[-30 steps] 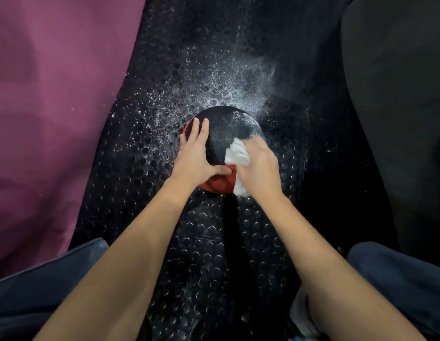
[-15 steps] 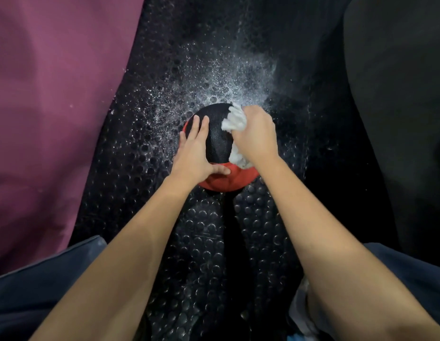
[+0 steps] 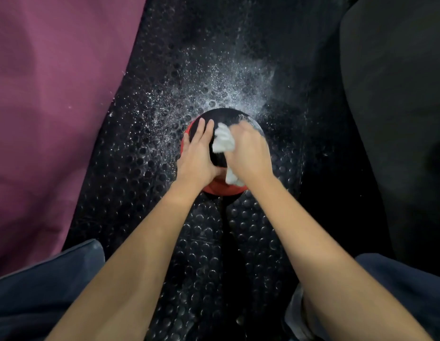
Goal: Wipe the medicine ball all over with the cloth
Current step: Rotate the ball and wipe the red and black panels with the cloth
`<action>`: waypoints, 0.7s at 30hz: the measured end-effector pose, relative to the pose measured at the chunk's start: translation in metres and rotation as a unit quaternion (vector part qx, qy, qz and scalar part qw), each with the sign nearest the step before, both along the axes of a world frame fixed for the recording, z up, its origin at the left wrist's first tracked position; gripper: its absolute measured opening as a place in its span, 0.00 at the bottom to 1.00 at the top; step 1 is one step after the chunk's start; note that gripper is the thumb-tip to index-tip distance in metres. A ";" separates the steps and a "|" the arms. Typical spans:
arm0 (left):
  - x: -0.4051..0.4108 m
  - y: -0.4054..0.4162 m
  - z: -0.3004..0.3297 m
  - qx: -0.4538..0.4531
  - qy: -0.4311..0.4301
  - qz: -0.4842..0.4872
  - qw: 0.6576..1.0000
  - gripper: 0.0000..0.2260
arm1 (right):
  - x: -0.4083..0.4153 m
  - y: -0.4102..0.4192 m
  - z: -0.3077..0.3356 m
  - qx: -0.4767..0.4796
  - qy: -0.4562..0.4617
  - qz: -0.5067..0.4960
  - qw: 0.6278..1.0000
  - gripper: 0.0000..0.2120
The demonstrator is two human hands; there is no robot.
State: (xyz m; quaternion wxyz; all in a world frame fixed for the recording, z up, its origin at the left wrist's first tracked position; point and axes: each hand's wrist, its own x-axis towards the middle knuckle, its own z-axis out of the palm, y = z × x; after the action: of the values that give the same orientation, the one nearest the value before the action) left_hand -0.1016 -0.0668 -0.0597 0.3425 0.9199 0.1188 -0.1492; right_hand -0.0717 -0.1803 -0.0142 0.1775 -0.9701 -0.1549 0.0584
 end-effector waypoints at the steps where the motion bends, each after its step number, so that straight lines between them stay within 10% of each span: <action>1: -0.001 -0.001 -0.002 -0.002 0.002 0.008 1.000 0.51 | -0.010 -0.004 0.001 0.009 0.003 0.016 1.000 0.03; 21: 0.000 -0.012 0.026 0.045 0.076 -0.053 0.995 0.58 | 0.041 -0.022 -0.004 0.102 0.109 -0.122 0.981 0.18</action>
State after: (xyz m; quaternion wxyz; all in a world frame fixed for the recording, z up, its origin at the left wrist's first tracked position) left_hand -0.1018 -0.0792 -0.0339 0.2822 0.9254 0.1024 -0.2314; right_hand -0.0304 -0.2027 -0.0179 0.2974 -0.9463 -0.0202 0.1255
